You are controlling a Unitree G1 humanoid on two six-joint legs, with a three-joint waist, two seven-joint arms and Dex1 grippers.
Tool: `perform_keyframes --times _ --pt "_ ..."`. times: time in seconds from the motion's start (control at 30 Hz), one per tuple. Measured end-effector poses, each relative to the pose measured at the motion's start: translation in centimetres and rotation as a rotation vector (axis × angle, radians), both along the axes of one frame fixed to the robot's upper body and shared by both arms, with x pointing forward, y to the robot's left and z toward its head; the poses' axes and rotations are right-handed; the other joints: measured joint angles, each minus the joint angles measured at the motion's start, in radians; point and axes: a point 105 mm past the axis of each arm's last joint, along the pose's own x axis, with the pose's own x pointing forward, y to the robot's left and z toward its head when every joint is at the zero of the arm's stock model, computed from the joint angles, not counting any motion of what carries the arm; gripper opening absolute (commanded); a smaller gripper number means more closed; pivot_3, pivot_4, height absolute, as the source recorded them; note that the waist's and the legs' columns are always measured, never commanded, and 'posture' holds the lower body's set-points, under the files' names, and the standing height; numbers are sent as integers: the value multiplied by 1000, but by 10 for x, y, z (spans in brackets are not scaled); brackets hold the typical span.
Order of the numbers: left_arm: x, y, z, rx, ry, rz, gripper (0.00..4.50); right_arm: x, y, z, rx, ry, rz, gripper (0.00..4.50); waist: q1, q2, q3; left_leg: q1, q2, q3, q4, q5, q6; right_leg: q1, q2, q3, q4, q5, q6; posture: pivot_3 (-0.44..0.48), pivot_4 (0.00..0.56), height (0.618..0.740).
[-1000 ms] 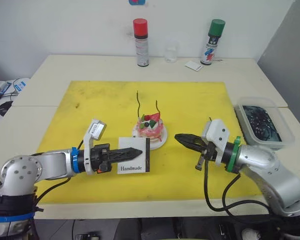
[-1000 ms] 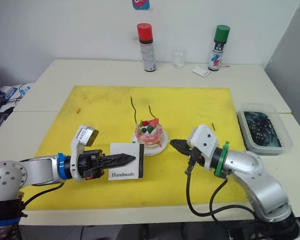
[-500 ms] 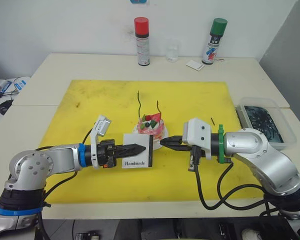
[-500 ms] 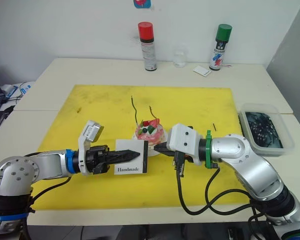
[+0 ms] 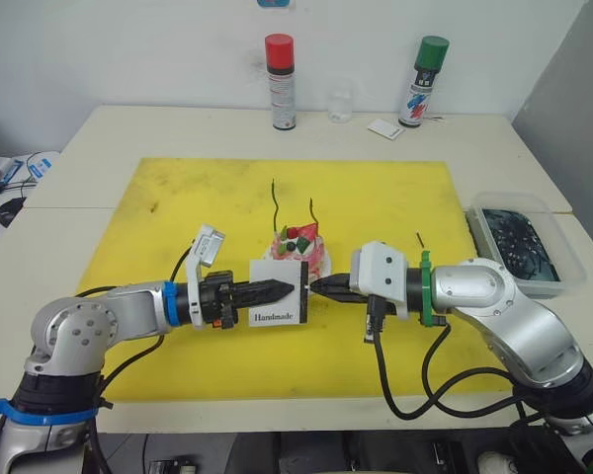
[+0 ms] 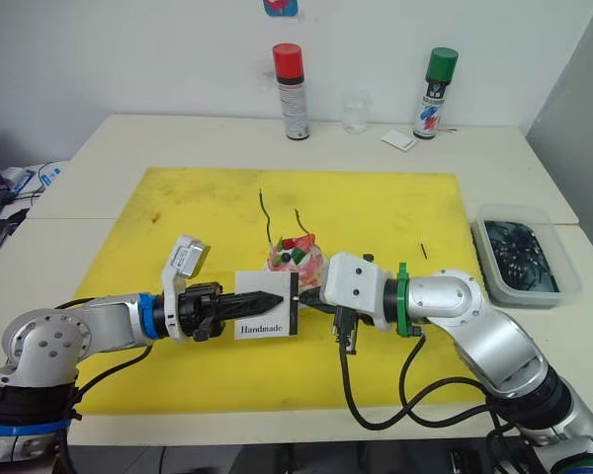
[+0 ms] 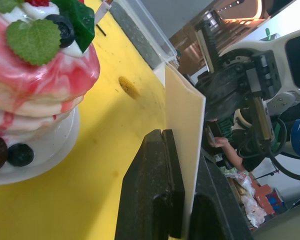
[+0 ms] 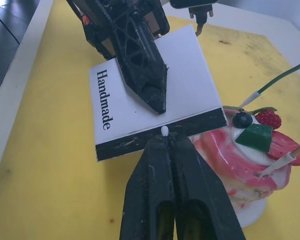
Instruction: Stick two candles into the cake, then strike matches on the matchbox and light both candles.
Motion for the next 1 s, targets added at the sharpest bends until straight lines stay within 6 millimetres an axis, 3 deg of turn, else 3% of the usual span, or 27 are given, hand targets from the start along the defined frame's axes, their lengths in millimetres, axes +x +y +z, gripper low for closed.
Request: perform_keyframes --times 0.57,0.83,0.87,0.93,1.0 --pt "1 -3 0 10 -2 3 0 8 2 -5 -31 -18 -2 24 0 0 0 0 0 0 0 0 0 0 0 0 0 0 0 0 150 740" --pt "11 -15 12 57 -71 -14 0 13 -6 -7 -126 -125 60 24 1 0 0 0 -1 0 0 0 0 0 0 -1 0 0 0 0 150 740" --pt "14 -16 21 55 -111 -19 0 6 -10 -16 -178 -114 106 24 4 -1 1 -1 -1 0 1 0 0 1 0 -3 0 0 0 0 150 740" --pt "22 -12 57 47 -264 -21 0 -14 -17 -46 -261 -3 201 24 6 -4 2 -2 0 -1 1 0 0 0 1 -6 -1 0 0 0 150 740" --pt "26 1 84 68 -368 16 0 -22 -23 -54 -282 52 232 24 0 0 4 -2 0 0 1 0 0 0 0 -3 0 0 0 0 150 740"
